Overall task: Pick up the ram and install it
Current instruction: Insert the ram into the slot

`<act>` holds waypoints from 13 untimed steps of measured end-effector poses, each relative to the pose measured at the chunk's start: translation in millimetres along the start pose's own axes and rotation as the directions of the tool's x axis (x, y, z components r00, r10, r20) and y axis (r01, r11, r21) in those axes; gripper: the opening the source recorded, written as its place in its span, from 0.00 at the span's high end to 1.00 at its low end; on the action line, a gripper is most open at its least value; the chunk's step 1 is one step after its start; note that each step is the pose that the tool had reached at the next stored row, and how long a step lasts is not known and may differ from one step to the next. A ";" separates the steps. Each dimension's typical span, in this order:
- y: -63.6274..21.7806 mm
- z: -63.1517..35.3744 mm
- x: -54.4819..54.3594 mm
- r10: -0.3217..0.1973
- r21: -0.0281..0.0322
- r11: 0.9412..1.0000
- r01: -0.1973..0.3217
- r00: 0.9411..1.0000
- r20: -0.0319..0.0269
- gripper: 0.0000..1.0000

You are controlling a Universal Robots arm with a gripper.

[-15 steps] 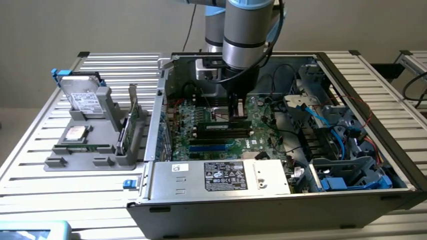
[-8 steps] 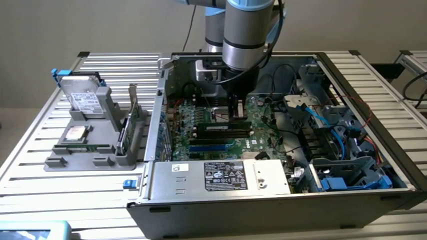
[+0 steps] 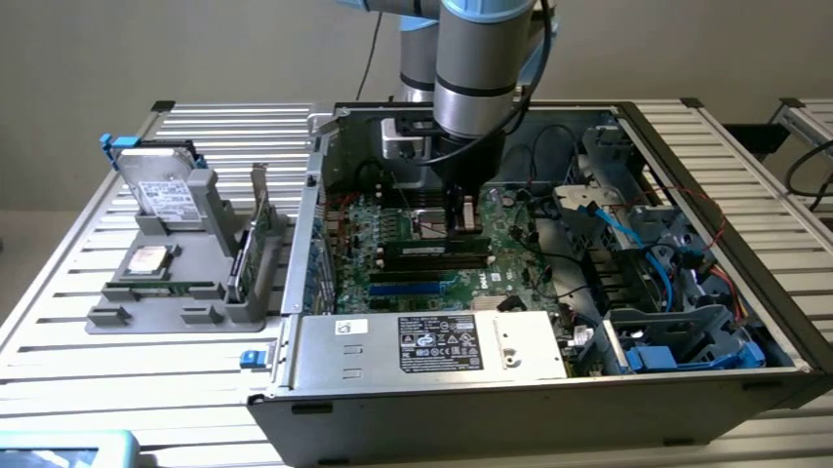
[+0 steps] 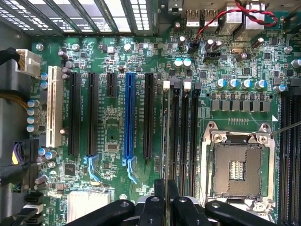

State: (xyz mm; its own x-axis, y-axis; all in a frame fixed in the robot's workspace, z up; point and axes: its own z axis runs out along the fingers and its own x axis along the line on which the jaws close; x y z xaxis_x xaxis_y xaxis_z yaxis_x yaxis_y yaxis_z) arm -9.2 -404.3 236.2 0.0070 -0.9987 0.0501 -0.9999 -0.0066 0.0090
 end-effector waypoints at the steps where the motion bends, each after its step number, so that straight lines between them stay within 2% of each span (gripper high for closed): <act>1: 0.0 0.2 -0.5 0.000 0.000 1.000 0.000 1.000 -0.002 0.86; 8: 0.1 1.8 -0.8 -0.001 0.000 1.000 0.001 1.000 -0.009 0.86; 13: 0.2 2.4 -1.1 -0.002 0.000 1.000 0.002 1.000 -0.010 0.86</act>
State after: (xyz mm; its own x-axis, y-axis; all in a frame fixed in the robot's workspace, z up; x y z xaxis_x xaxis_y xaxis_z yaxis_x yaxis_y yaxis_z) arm -9.4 -403.3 233.7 0.0089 -0.9982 0.0601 -0.9999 -0.0084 0.0092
